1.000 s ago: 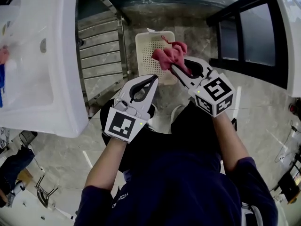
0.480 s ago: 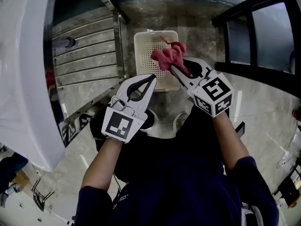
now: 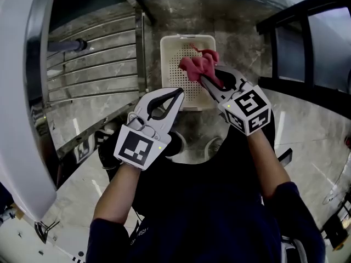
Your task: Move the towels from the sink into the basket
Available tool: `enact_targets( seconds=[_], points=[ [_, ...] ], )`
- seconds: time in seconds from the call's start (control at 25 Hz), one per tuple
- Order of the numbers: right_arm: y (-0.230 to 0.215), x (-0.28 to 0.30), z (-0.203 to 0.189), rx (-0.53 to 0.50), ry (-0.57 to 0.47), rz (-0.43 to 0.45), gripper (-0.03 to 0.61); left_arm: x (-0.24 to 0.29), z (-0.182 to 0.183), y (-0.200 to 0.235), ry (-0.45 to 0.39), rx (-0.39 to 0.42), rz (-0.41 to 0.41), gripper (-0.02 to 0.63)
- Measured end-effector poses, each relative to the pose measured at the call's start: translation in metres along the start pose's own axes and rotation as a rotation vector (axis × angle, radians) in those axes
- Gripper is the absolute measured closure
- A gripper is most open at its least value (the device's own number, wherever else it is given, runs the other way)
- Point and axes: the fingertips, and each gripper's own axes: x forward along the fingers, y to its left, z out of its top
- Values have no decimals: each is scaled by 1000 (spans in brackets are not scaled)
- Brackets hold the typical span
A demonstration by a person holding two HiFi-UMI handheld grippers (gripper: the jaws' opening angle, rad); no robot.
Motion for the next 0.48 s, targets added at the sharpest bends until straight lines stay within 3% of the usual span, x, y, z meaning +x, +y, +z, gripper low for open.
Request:
enact_targets(
  seconds=[0.48],
  points=[
    [-12, 21, -23, -11, 22, -9, 495, 1, -18, -4, 26, -1, 2, 612]
  ],
)
